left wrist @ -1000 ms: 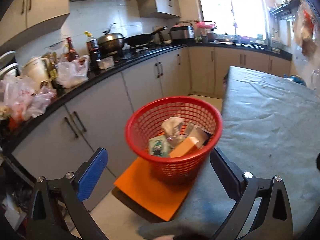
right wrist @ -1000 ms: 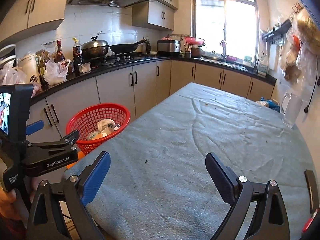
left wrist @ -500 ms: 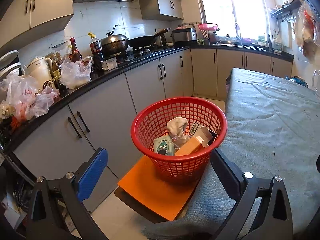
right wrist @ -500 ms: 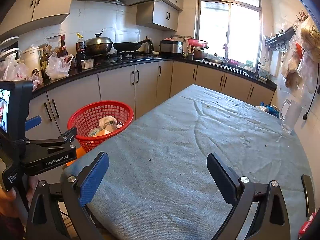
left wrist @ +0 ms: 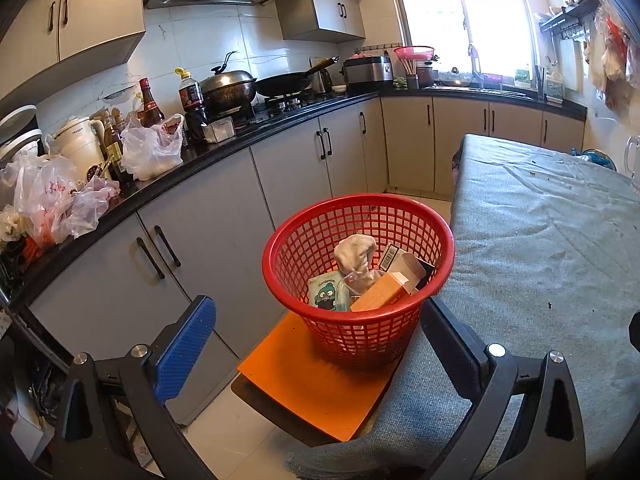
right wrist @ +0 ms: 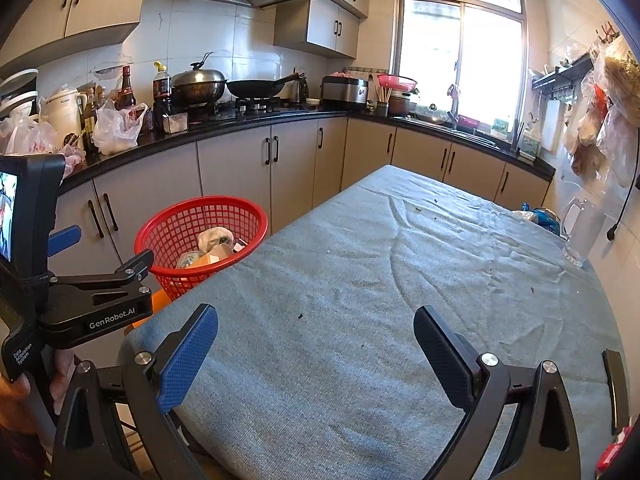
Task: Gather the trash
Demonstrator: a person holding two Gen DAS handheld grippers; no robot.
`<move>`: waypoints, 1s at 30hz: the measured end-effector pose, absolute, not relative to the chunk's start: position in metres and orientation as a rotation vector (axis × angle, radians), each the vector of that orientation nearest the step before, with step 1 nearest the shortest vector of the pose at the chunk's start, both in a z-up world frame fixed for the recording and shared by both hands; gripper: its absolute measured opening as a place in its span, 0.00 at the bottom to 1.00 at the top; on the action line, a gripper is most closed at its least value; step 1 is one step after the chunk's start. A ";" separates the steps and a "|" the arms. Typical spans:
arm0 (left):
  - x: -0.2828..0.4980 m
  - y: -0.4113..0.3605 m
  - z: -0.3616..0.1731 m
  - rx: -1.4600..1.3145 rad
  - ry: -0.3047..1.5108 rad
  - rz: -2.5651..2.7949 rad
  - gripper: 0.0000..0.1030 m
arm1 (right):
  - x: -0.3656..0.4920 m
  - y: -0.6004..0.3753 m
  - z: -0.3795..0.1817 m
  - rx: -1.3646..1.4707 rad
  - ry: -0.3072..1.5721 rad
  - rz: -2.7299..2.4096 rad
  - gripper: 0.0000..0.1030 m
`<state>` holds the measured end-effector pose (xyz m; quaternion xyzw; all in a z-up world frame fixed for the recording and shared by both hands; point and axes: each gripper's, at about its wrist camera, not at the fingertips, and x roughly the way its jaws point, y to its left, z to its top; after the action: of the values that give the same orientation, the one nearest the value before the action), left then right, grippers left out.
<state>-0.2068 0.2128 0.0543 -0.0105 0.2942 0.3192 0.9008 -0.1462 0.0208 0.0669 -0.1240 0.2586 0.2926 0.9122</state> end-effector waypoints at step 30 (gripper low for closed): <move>-0.206 0.215 0.054 -0.020 0.608 0.664 0.99 | -0.147 0.023 0.061 -0.270 0.548 0.603 0.97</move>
<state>-0.2063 0.2155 0.0543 -0.0096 0.2939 0.3209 0.9003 -0.1468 0.0228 0.0611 -0.1308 0.2656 0.2922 0.9094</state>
